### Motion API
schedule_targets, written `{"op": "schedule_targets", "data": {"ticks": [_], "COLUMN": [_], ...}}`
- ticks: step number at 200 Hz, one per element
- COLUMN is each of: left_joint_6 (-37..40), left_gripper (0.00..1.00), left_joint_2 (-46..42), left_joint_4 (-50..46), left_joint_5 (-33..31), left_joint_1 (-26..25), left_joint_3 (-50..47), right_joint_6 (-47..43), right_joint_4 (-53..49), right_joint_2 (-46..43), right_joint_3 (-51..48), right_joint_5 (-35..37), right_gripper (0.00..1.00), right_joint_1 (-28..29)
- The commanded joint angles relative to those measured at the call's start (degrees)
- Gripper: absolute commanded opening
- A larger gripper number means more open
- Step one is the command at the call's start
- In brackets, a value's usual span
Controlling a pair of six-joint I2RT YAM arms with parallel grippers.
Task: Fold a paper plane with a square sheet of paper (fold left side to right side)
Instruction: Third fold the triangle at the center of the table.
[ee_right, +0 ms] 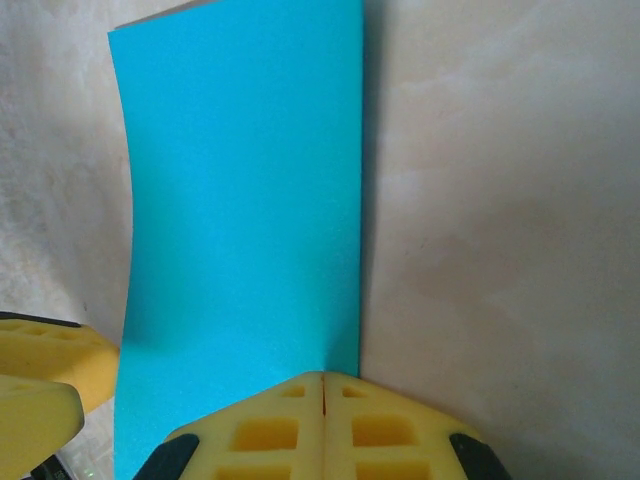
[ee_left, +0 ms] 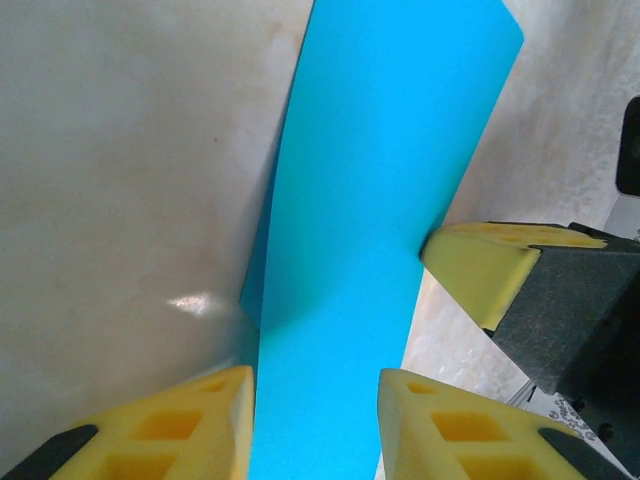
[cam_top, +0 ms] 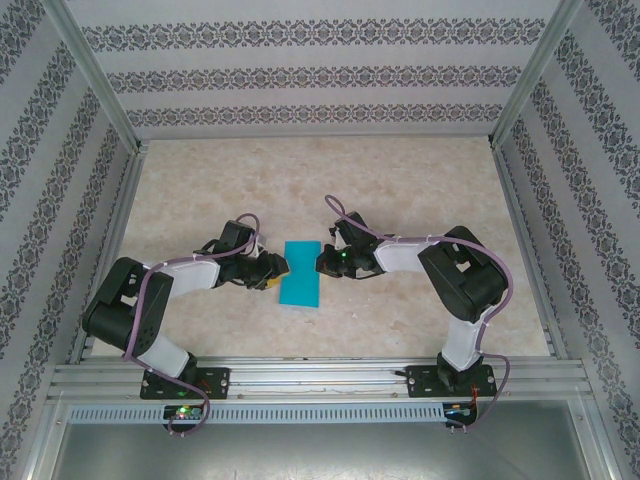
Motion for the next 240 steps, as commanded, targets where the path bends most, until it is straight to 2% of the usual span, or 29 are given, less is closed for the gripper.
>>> {"op": "schedule_targets", "data": {"ticks": [1, 18, 74, 114, 129, 174, 189, 210, 240], "left_joint_6": [-0.27, -0.29, 0.15, 0.04, -0.52, -4.28, -5.81, -6.5, -7.11], "left_gripper": [0.37, 0.36, 0.23, 0.07, 0.0, 0.0, 0.0, 0.0, 0.0], "left_joint_2": [0.26, 0.63, 0.6, 0.2, 0.05, 0.58, 0.64, 0.59, 0.55], "left_joint_4": [-2.46, -1.96, -2.64, -2.79, -3.01, -2.86, -3.5, -5.5, -7.32], "left_joint_5": [1.25, 1.65, 1.18, 1.42, 1.46, 1.96, 1.77, 1.1, 0.47], "left_joint_1": [-0.4, -0.35, -0.34, -0.48, -0.66, -1.73, -2.28, -2.93, -3.17], "left_joint_3": [-0.79, -1.14, -1.15, -1.06, -0.65, 0.85, 1.64, 2.96, 3.98], "right_joint_6": [-1.42, -1.47, -1.52, -3.1, -4.49, -11.05, -14.47, -19.99, -26.72], "right_joint_4": [-4.06, -3.99, -3.99, -4.0, -4.07, -5.61, -6.72, -9.11, -11.29], "right_joint_2": [2.1, 2.11, 1.74, 0.35, -1.09, -9.08, -12.22, -16.74, -22.92], "right_joint_3": [-0.38, -0.38, -0.55, 0.47, 1.18, -0.03, -1.49, -3.85, -7.47], "right_joint_5": [1.61, 1.61, 1.69, 1.17, 1.25, 4.9, 6.55, 9.25, 15.75], "right_gripper": [0.0, 0.0, 0.0, 0.0, 0.06, 0.33, 0.39, 0.45, 0.5], "right_joint_1": [-0.64, -0.67, -0.68, -1.05, -1.35, -2.09, -1.69, 0.29, 7.2]}}
